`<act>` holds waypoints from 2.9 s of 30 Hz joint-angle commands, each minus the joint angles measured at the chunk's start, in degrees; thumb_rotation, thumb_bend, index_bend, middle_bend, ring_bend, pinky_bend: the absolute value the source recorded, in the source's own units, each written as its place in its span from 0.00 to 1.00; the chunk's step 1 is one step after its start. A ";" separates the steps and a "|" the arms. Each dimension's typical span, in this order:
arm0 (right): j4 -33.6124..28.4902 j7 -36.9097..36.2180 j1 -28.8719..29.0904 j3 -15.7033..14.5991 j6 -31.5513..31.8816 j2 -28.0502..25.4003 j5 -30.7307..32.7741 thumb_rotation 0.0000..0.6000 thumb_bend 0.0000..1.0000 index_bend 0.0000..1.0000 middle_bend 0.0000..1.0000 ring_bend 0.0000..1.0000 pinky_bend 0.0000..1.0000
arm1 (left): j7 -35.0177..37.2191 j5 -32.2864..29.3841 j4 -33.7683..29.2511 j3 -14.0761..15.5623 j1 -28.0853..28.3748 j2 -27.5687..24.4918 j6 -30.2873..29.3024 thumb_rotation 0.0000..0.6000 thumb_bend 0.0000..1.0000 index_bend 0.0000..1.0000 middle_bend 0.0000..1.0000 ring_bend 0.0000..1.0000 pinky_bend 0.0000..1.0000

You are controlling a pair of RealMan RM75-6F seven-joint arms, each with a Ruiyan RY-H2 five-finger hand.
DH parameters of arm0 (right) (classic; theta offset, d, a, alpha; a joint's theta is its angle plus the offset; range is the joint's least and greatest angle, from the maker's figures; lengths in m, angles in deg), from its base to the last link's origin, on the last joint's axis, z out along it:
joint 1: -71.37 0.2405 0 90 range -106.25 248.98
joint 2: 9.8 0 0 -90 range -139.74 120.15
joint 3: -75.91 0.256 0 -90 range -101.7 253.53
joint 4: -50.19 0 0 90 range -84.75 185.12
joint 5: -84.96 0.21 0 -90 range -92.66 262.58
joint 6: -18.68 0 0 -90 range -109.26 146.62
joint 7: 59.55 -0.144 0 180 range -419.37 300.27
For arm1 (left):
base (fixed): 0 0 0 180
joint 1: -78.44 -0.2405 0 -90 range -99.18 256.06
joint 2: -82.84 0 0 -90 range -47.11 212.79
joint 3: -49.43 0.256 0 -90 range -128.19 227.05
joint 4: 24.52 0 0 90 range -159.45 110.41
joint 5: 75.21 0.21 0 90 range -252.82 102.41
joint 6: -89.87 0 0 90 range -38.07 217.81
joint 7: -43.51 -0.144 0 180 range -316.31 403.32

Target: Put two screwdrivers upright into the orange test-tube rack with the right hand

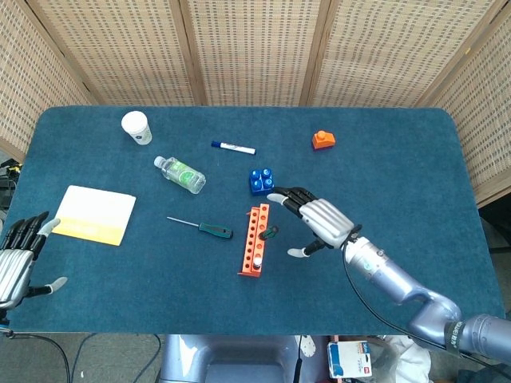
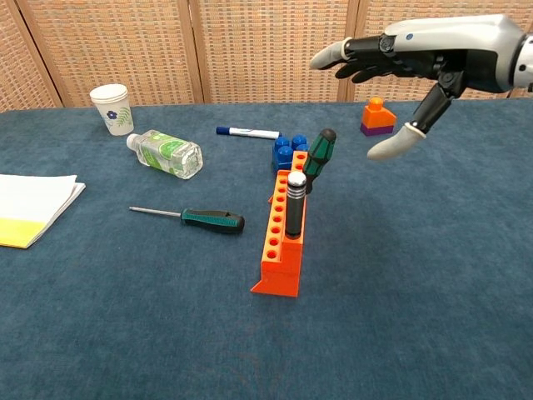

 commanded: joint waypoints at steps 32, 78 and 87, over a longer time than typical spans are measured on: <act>9.26 5.12 3.70 2.36 -3.28 8.18 8.31 1.00 0.04 0.00 0.00 0.00 0.00 | -0.09 -1.76 0.21 -0.67 0.40 0.20 0.90 1.00 0.00 0.00 0.00 0.00 0.00; 1.05 13.39 3.43 3.53 -1.53 2.94 12.52 1.00 0.04 0.00 0.00 0.00 0.00 | 1.00 -1.49 0.14 -0.61 0.22 -0.34 0.64 1.00 0.00 0.00 0.00 0.00 0.00; -2.58 14.81 -6.83 -1.95 11.32 -6.97 1.25 1.00 0.00 0.00 0.00 0.00 0.00 | 1.31 -0.33 0.52 -0.32 -0.48 -0.35 -0.89 1.00 0.00 0.00 0.00 0.00 0.00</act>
